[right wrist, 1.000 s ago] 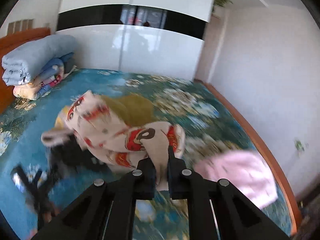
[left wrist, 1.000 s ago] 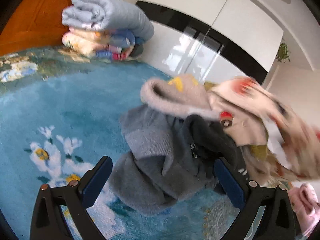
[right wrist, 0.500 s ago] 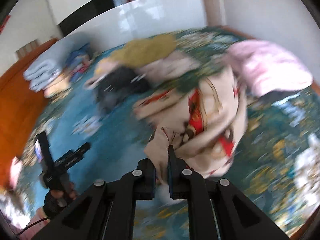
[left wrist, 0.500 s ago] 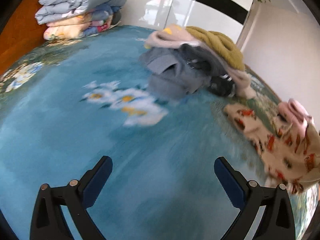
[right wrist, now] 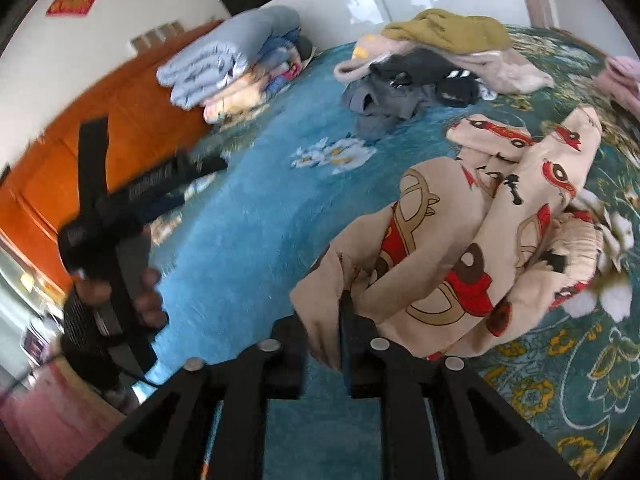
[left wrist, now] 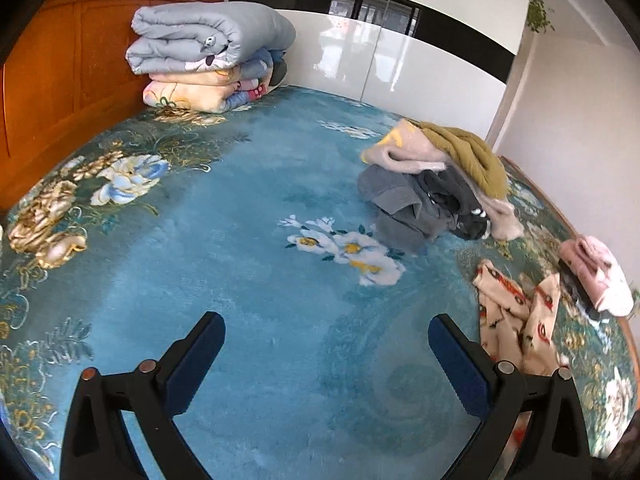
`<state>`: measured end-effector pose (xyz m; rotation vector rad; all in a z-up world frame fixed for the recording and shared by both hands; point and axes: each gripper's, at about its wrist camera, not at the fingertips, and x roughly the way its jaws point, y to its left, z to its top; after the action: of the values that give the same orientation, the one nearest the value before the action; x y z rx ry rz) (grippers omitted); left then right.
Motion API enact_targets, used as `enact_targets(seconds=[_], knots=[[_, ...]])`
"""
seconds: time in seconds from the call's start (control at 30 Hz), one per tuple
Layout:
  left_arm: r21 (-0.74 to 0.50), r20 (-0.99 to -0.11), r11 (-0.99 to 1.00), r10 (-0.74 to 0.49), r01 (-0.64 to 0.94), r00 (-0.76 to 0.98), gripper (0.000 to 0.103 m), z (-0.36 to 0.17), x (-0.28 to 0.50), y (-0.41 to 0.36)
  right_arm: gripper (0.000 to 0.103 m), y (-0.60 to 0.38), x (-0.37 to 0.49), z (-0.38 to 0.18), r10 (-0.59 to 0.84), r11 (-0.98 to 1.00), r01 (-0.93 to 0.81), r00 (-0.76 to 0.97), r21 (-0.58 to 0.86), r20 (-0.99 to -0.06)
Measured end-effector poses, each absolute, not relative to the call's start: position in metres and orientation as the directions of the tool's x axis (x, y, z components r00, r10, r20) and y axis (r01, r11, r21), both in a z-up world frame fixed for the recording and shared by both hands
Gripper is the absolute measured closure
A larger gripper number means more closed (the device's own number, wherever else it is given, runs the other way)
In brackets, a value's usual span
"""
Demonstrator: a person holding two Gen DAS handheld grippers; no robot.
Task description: Fold clothes
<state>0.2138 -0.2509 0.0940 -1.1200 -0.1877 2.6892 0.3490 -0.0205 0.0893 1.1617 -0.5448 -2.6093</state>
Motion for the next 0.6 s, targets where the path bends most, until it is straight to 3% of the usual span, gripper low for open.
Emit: enact_targets(seconds=[0.03,0.1,0.2,0.37,0.6], knots=[[-0.197,-0.684,-0.966,0.256,-0.165,-0.683,0.0,0.094,0.215,-0.244,0.061,-0.015,0.354,0.095,-0.361,-0.897,0.06,-0.674,0.439,-0.645],[-0.181,-0.673,-0.959,0.282,-0.219,-0.684,0.0,0.099,0.223,-0.226,0.036,-0.003,0.365,0.105,-0.369,-0.882,0.061,-0.706,0.467,-0.605],[-0.111,-0.65,-0.925,0.344,-0.362,-0.678,0.0,0.113,0.246,-0.181,0.035,0.023,0.381,0.118,-0.311,-0.885,0.022,-0.771,0.465,-0.555],[-0.025,-0.666,-0.838,0.421,-0.545,-0.616,0.0,0.112,0.284,-0.099,0.035,0.097,0.418,0.101,-0.102,-0.829,-0.262,-0.798,0.495,-0.594],[0.002,-0.716,-0.776,0.439,-0.631,-0.542,0.0,0.091,0.316,-0.02,0.035,0.151,0.464,0.085,-0.005,-0.714,-0.411,-0.806,0.566,-0.592]])
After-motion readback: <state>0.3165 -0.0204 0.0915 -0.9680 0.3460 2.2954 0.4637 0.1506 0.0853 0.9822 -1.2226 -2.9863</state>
